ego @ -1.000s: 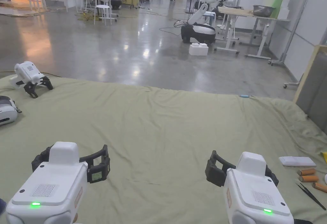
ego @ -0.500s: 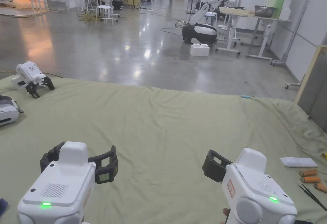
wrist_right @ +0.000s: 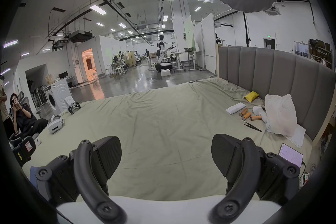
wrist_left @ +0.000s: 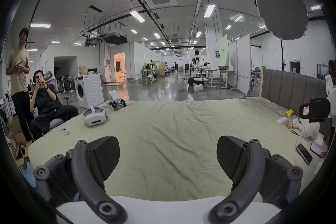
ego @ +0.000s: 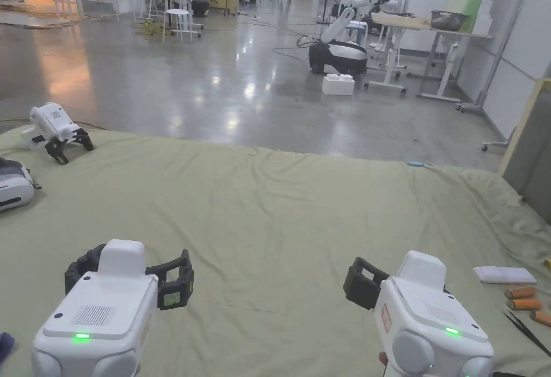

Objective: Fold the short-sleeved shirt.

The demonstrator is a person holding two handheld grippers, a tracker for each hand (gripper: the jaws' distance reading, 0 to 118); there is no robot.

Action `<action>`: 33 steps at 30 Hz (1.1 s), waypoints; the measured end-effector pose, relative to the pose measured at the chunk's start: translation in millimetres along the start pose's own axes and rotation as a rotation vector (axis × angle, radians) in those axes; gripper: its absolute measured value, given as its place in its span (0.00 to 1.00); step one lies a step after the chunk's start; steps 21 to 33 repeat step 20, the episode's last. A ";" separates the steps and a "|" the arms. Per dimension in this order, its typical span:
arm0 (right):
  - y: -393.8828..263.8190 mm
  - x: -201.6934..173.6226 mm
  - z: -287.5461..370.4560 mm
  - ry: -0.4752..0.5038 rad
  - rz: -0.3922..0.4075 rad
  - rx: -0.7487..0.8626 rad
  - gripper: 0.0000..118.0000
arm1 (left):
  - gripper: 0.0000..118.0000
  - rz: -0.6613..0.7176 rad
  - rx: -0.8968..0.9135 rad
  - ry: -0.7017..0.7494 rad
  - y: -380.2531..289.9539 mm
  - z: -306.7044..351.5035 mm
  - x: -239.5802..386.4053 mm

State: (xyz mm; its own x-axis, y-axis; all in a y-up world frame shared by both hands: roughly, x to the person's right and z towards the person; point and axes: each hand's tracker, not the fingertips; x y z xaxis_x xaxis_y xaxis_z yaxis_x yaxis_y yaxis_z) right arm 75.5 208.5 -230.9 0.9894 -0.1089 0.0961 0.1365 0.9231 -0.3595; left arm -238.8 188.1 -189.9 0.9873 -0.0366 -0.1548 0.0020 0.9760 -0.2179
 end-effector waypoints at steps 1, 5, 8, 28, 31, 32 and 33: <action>0.1 0.0 -0.4 0.000 0.000 -0.001 0.87 | 0.93 0.010 -0.009 -0.003 -0.2 0.0 -0.7; 0.4 -0.6 -2.7 -0.007 0.011 -0.002 0.87 | 0.93 0.003 -0.006 -0.009 -2.5 0.7 -1.5; 1.4 -0.9 -3.5 -0.003 0.010 -0.011 0.87 | 0.93 -0.011 -0.001 -0.009 -2.9 0.8 -1.6; -0.4 20.2 0.7 0.131 -0.099 0.113 0.87 | 0.93 -0.011 0.029 -0.018 -4.9 0.5 -5.3; -0.4 20.2 0.7 0.131 -0.099 0.113 0.87 | 0.93 -0.011 0.029 -0.018 -4.9 0.5 -5.3; -0.4 20.2 0.7 0.131 -0.099 0.113 0.87 | 0.93 -0.011 0.029 -0.018 -4.9 0.5 -5.3; -0.4 20.2 0.7 0.131 -0.099 0.113 0.87 | 0.93 -0.011 0.029 -0.018 -4.9 0.5 -5.3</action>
